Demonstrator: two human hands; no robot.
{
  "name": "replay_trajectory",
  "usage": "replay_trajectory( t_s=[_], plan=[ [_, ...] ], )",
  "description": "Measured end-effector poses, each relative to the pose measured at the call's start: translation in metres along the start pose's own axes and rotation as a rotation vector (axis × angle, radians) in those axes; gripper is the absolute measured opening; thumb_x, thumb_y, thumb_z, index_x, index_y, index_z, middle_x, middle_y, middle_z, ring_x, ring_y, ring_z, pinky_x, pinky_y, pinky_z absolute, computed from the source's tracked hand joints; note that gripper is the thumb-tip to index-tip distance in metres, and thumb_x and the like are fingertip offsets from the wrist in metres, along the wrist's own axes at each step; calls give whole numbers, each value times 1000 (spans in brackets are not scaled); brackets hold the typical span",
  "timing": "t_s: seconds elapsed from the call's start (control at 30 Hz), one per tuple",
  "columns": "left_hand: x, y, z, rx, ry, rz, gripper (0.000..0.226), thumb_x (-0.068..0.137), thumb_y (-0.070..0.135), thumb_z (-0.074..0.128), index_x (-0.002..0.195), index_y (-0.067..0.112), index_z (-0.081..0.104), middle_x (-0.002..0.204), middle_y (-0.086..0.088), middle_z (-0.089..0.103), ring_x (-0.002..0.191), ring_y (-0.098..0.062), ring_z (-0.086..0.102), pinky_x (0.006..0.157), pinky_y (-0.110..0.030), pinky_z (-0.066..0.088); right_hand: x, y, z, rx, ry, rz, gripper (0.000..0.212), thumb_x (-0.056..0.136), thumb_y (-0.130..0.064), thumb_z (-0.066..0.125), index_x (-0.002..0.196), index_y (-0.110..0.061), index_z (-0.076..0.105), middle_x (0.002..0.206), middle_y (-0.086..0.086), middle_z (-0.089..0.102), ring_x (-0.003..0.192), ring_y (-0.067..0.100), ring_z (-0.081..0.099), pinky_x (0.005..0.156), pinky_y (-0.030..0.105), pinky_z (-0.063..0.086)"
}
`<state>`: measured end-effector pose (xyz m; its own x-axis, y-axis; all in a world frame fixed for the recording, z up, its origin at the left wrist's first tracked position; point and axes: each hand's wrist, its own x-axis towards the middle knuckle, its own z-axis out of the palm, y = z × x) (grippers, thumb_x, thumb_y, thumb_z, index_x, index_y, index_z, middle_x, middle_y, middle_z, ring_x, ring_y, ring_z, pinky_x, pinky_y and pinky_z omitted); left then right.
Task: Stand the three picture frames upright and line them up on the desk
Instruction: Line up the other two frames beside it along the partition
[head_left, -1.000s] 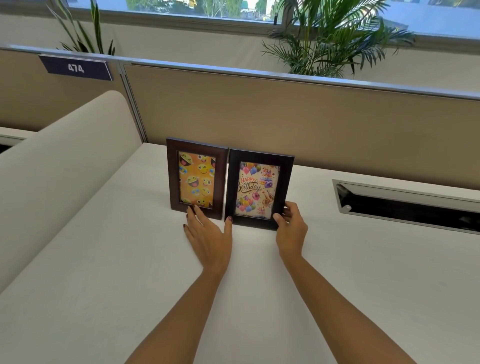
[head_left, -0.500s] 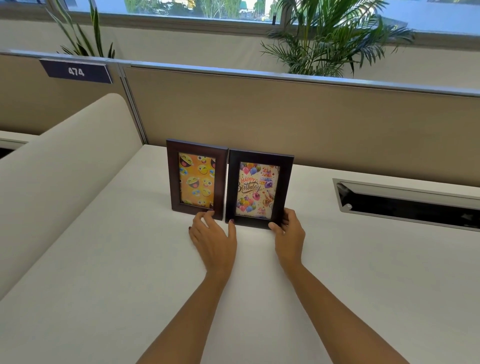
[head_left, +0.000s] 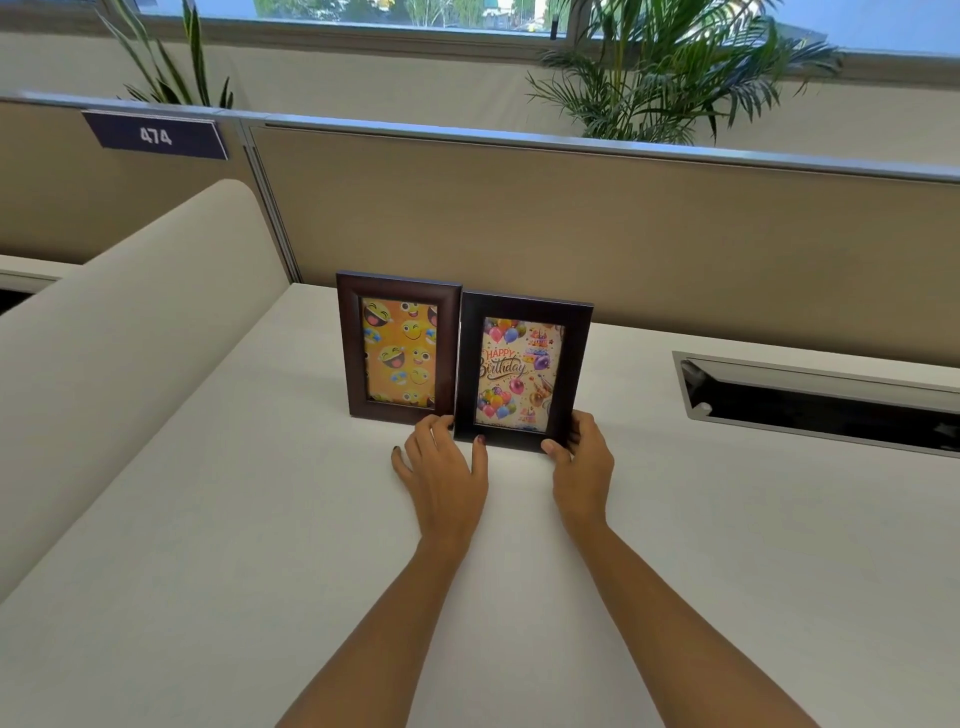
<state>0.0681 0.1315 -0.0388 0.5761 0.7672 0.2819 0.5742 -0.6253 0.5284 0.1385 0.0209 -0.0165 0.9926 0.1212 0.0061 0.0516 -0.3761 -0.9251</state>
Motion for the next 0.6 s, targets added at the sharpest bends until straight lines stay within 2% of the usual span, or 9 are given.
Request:
replay_trajectory(
  t_s=[0.6],
  plan=[
    [0, -1, 1, 16, -13, -7, 45, 89, 42, 51, 124, 13, 51, 128, -10, 55, 119, -26, 49, 110, -49, 26, 9, 2, 5, -12, 22, 8, 45, 87, -5, 62, 129, -9, 48, 132, 12, 57, 120, 30, 55, 104, 46, 45]
  ],
)
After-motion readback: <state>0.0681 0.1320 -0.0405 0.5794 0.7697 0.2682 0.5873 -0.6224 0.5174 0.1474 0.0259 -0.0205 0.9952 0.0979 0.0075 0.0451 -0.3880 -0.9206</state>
